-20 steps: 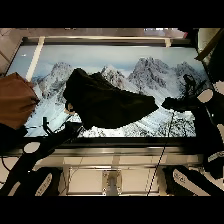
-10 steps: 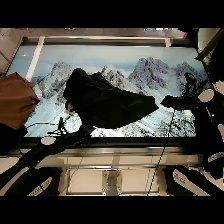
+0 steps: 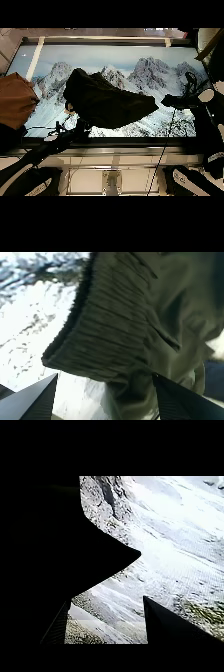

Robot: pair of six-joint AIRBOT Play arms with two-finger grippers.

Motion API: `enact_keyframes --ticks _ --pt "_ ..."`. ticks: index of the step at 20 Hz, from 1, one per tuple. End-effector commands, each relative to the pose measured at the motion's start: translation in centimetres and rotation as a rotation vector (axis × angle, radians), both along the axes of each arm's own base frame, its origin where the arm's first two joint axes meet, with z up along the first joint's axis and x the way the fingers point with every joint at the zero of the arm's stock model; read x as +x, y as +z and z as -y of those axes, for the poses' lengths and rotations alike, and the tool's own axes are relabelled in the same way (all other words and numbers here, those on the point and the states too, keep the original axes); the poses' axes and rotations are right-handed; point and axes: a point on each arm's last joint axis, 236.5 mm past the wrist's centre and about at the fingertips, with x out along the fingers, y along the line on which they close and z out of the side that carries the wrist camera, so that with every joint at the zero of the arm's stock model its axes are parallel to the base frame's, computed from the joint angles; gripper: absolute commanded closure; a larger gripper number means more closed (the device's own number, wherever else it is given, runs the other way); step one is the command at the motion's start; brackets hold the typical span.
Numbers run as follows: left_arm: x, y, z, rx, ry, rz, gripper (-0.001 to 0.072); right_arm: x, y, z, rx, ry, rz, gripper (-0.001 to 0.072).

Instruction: Fold the clothes and pants, and hang the long-sleeved shirts on hangers.

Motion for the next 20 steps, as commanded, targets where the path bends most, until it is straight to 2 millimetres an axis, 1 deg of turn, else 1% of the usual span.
enact_keyframes --ticks 1,3,4,6,7,8,9,10,11,13,14,15,16,17,18,19,20 --pt "-0.4 -1.6 -0.6 -0.005 0.11 -0.09 0.0016 0.1 0.1 -0.1 0.005 -0.003 0.006 0.0206" --pt "-0.8 -2.5 -0.5 -0.003 0.148 -0.14 0.0018 0.2 0.2 -0.2 0.011 -0.004 0.007 0.0206" --pt "-0.7 -2.7 -0.4 0.012 0.146 -0.139 0.0035 0.2 0.2 -0.2 0.011 -0.004 0.007 0.0206" --pt "0.5 -2.3 -1.1 0.045 0.193 -0.118 0.0273 0.1 0.2 -0.2 0.011 -0.004 0.006 0.0206" --pt "1.5 -1.8 -1.9 0.073 0.231 -0.097 0.0432 0.1 0.2 -0.2 0.011 -0.003 0.004 0.0206" --pt "2.5 -1.4 -3.0 0.112 0.273 -0.071 0.0667 0.0 0.1 -0.2 0.012 -0.002 0.0 0.0206" --pt "3.4 -0.7 -4.2 0.173 0.288 -0.023 0.0682 -0.1 0.1 -0.2 0.011 0.0 -0.003 0.0206" --pt "4.6 0.4 -5.4 0.259 0.276 0.062 0.0682 -0.2 0.0 -0.1 0.003 0.004 -0.009 0.0206" --pt "5.7 2.1 -6.5 0.342 0.249 0.165 0.0682 -0.4 -0.1 0.2 -0.016 0.01 -0.015 0.0206" --pt "7.8 6.6 -8.0 0.474 0.18 0.387 0.0684 -1.4 -0.2 1.1 -0.071 0.034 -0.039 0.0206" --pt "8.4 8.4 -8.5 0.509 0.15 0.464 0.0685 -2.3 -0.4 1.2 -0.092 0.065 -0.067 0.0206" --pt "8.6 9.5 -8.8 0.523 0.118 0.503 0.0685 -3.3 -0.8 1.0 -0.095 0.096 -0.103 0.0206" --pt "8.5 10.1 -9.0 0.532 0.075 0.522 0.0685 -4.5 -1.4 0.6 -0.08 0.113 -0.146 0.0206" --pt "8.3 10.3 -9.2 0.53 0.037 0.528 0.0686 -5.4 -2.1 -0.7 -0.02 0.116 -0.176 0.0205" --pt "8.1 10.5 -9.3 0.535 -0.002 0.535 0.0686 -6.1 -2.7 -2.7 0.072 0.12 -0.189 0.0205" --pt "7.9 10.6 -9.5 0.543 -0.029 0.539 0.0685 -6.3 -3.3 -5.4 0.196 0.124 -0.174 0.0204" --pt "7.9 10.5 -9.8 0.548 -0.042 0.538 0.0686 -6.2 -3.8 -7.7 0.311 0.095 -0.156 0.0203"
